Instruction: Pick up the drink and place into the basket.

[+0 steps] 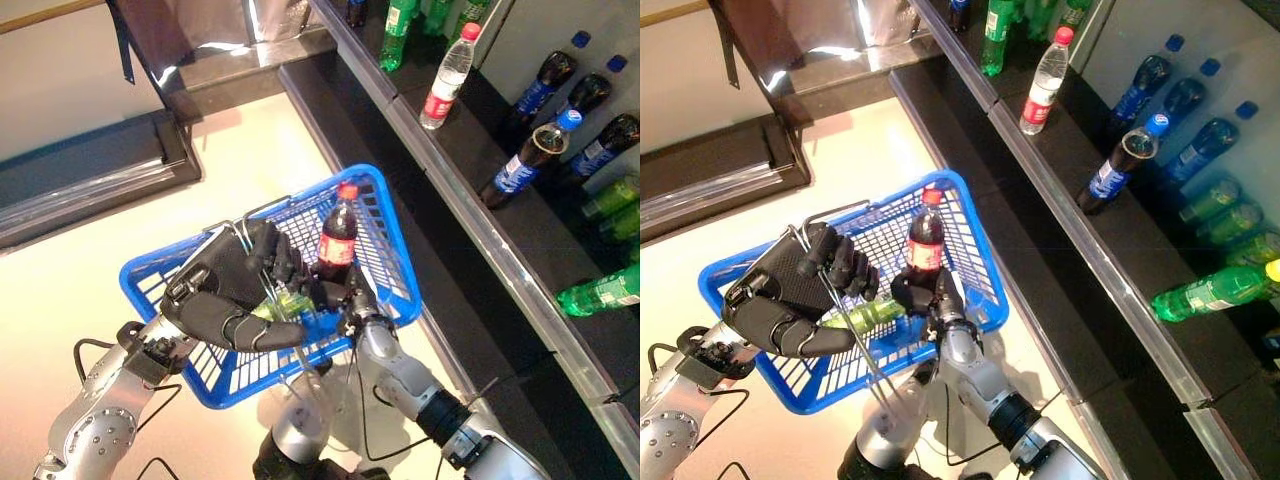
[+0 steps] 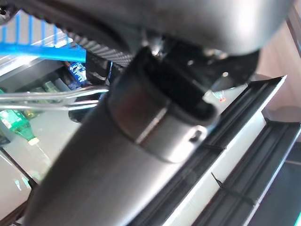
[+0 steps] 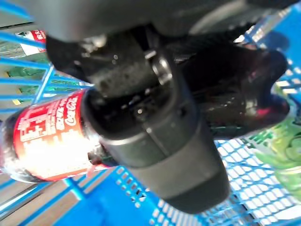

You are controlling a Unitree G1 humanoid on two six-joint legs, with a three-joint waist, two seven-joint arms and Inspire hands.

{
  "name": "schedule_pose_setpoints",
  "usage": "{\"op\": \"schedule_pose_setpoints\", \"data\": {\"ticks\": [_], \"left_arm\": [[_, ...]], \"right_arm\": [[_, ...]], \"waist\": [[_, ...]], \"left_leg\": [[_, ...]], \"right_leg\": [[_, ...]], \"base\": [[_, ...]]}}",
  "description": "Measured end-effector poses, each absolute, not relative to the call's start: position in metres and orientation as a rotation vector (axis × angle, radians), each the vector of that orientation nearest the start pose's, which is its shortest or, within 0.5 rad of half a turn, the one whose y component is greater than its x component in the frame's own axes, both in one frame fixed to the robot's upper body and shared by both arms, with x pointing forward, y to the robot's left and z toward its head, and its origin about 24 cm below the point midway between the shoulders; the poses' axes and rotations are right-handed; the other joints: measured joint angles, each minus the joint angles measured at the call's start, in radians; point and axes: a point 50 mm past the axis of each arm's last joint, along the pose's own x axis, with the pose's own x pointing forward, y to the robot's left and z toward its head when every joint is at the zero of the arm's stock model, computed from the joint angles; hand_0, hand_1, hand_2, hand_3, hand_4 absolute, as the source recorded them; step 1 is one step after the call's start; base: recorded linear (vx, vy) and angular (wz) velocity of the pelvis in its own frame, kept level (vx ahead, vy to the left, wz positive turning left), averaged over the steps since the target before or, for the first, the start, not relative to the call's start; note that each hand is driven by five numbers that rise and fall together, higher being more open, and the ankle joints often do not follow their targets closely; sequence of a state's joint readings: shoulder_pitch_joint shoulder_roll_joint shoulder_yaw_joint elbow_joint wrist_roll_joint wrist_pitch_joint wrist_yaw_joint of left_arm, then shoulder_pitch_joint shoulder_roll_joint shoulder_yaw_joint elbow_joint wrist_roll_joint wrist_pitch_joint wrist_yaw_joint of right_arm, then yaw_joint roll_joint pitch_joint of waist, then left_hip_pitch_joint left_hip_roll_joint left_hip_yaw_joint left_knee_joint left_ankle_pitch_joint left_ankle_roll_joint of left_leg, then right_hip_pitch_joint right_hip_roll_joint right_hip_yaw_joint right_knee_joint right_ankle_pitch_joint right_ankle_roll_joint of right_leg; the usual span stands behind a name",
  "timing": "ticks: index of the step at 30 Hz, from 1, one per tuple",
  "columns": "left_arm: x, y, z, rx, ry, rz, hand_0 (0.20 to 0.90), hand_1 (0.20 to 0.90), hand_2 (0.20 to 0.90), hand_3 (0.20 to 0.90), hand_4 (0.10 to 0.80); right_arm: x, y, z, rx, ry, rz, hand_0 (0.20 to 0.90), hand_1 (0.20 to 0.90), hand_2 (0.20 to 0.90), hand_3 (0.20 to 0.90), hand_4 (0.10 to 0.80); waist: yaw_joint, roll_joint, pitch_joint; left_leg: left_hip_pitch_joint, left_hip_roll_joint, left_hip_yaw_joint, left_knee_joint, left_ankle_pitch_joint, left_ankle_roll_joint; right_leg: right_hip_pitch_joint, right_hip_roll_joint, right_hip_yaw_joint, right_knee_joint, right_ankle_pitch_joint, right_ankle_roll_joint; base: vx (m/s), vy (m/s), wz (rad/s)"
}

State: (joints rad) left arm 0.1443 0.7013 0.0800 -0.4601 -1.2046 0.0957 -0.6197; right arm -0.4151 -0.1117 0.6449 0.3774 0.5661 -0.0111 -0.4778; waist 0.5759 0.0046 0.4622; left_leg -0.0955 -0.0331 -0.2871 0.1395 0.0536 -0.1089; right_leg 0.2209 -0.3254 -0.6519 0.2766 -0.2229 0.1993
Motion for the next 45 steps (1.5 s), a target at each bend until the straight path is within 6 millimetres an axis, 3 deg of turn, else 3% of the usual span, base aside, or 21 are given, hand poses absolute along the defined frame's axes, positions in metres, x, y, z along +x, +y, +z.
{"op": "schedule_pose_setpoints", "data": {"ticks": [13, 24, 27, 29, 31, 32, 38, 45], "left_arm": [[0.206, 0.18, 0.153, -0.365, -0.206, -0.986, 0.3, 0.3, 0.3, 0.2, 0.1], [0.21, 0.175, 0.151, -0.28, -0.158, -0.988, 0.3, 0.3, 0.3, 0.2, 0.1], [0.212, 0.174, 0.154, -0.253, -0.15, -0.983, 0.3, 0.3, 0.3, 0.2, 0.1], [0.212, 0.174, 0.154, -0.251, -0.149, -0.983, 0.3, 0.3, 0.3, 0.2, 0.1], [0.213, 0.173, 0.153, -0.255, -0.148, -0.987, 0.3, 0.3, 0.3, 0.2, 0.1], [0.217, 0.166, 0.155, -0.25, -0.153, -0.995, 0.3, 0.3, 0.3, 0.2, 0.1], [0.244, 0.127, 0.168, -0.144, -0.193, -0.993, 0.3, 0.3, 0.3, 0.2, 0.1], [0.257, 0.121, 0.156, -0.106, -0.145, -0.837, 0.3, 0.3, 0.3, 0.2, 0.1]], "right_arm": [[0.291, -0.026, 0.004, 0.045, 0.352, 0.288, 0.3, 0.3, 0.3, 0.2, 0.1], [0.299, -0.018, -0.006, 0.362, 0.529, 0.237, 0.3, 0.3, 0.3, 0.2, 0.1], [0.302, -0.02, -0.007, 0.521, 0.576, 0.232, 0.389, 0.389, 0.389, 0.304, 0.204], [0.304, -0.017, -0.003, 0.644, 0.596, 0.233, 0.554, 0.554, 0.554, 0.496, 0.396], [0.306, -0.014, 0.001, 0.731, 0.607, 0.223, 0.806, 0.806, 0.806, 0.79, 0.69], [0.31, -0.012, 0.003, 0.815, 0.614, 0.195, 0.9, 0.9, 0.9, 0.9, 0.8], [0.325, -0.006, 0.021, 0.958, 0.606, 0.171, 0.9, 0.9, 0.9, 0.9, 0.8], [0.322, 0.001, 0.021, 0.96, 0.633, 0.209, 0.9, 0.9, 0.9, 0.9, 0.8]], "waist": [[0.049, -0.001, -0.001], [0.062, -0.002, -0.001], [0.074, -0.002, -0.001], [0.077, -0.002, -0.001], [0.077, -0.003, -0.001], [0.081, -0.003, -0.001], [0.058, -0.028, -0.004], [0.011, -0.047, -0.009]], "left_leg": [[-0.03, -0.01, -0.037, 0.002, 0.003, -0.006], [-0.066, -0.01, -0.053, 0.019, 0.008, -0.011], [-0.066, -0.01, -0.053, 0.019, 0.008, -0.011], [-0.066, -0.01, -0.054, 0.02, 0.008, -0.011], [-0.066, -0.01, -0.054, 0.022, 0.008, -0.011], [-0.064, -0.009, -0.054, 0.024, 0.008, -0.011], [-0.054, -0.004, -0.049, 0.038, 0.006, -0.011], [-0.029, 0.0, -0.023, 0.039, -0.001, 0.0]], "right_leg": [[-0.007, 0.01, -0.003, -0.002, -0.017, 0.001], [-0.037, 0.008, -0.002, 0.017, -0.021, -0.006], [-0.037, 0.008, -0.002, 0.017, -0.021, -0.006], [-0.036, 0.009, -0.003, 0.016, -0.021, -0.006], [-0.035, 0.009, -0.003, 0.016, -0.021, -0.006], [-0.032, 0.011, -0.003, 0.016, -0.021, -0.006], [-0.02, 0.016, 0.005, 0.015, -0.014, -0.011], [-0.01, 0.012, 0.031, 0.015, -0.006, -0.013]], "base": [[-0.008, -0.039, 0.09], [-0.012, 0.001, 0.03], [0.01, -0.003, 0.0], [0.049, -0.017, 0.01], [0.104, -0.034, 0.01], [0.126, -0.022, 0.0], [0.078, 0.038, -0.04], [0.062, 0.08, -0.11]]}}
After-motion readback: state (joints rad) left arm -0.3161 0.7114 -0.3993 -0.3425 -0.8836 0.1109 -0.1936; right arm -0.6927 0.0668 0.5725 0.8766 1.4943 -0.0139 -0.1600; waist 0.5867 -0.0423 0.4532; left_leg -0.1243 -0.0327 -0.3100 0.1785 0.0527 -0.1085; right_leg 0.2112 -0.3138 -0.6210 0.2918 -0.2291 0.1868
